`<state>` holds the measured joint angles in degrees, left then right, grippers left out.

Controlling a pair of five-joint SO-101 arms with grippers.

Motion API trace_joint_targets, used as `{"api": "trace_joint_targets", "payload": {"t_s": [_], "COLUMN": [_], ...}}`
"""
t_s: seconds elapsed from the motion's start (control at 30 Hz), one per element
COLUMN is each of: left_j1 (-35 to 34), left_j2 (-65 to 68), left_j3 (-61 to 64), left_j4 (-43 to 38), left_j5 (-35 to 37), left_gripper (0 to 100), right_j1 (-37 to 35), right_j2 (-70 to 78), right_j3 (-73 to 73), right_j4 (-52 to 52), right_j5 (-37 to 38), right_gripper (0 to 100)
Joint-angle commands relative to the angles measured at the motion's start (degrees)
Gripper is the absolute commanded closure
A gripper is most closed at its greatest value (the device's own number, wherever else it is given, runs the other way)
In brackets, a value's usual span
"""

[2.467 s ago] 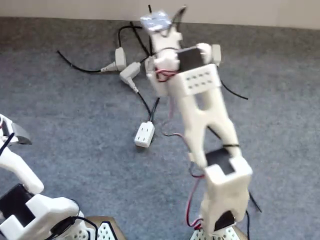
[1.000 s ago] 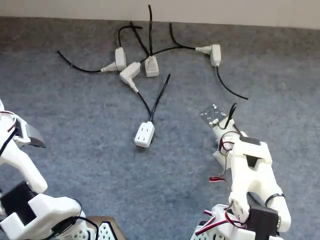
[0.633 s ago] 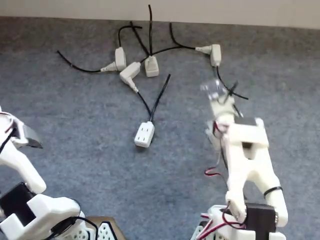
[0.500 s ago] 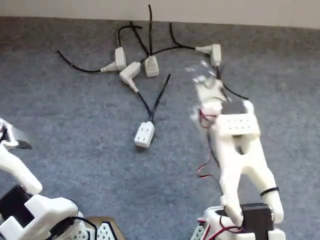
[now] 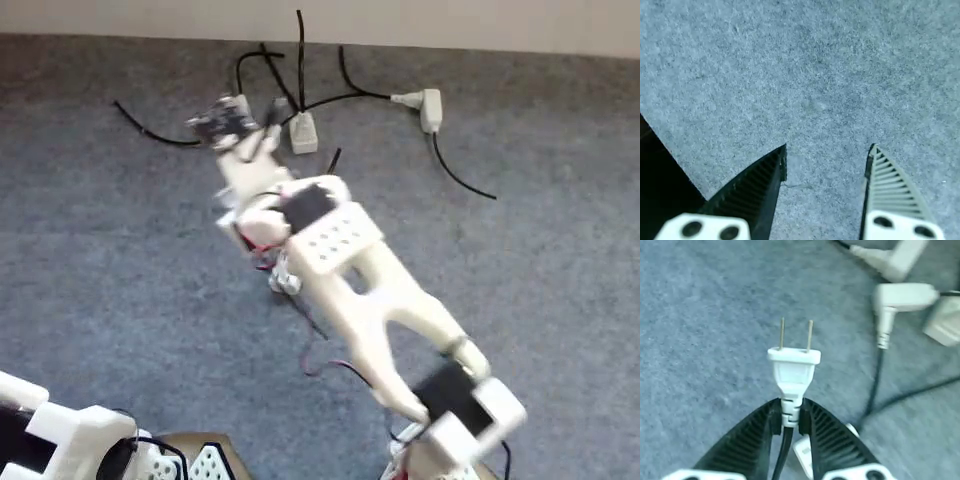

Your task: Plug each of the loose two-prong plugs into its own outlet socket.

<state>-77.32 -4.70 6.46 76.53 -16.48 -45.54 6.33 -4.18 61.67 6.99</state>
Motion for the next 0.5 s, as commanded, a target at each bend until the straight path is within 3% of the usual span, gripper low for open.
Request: {"api": "trace_joint_targets", "payload": {"t_s": [0.0,0.27,0.47], "left_j1": [-0.22,0.31,2.95], "left_j2": [-0.13,-0.13,-0.13], "left_j3": [2.42,4.88,5.14], "left_j4": [-1.32,-1.85,-2.73], "left_j5": [-5.89,-6.86,-6.42], "left_gripper": [74,74,74], "right_j1": [-4.70,-9.45,-9.36], "right_j2": [12.00,41.63,51.74], "right_j3": [-12.18,-40.40,-63.43], "right_j4": [-1.36,-0.13,13.85], "right_j5": [-1.41,-1.67,-1.67], "right_gripper": [97.5,95.7,76.9]}}
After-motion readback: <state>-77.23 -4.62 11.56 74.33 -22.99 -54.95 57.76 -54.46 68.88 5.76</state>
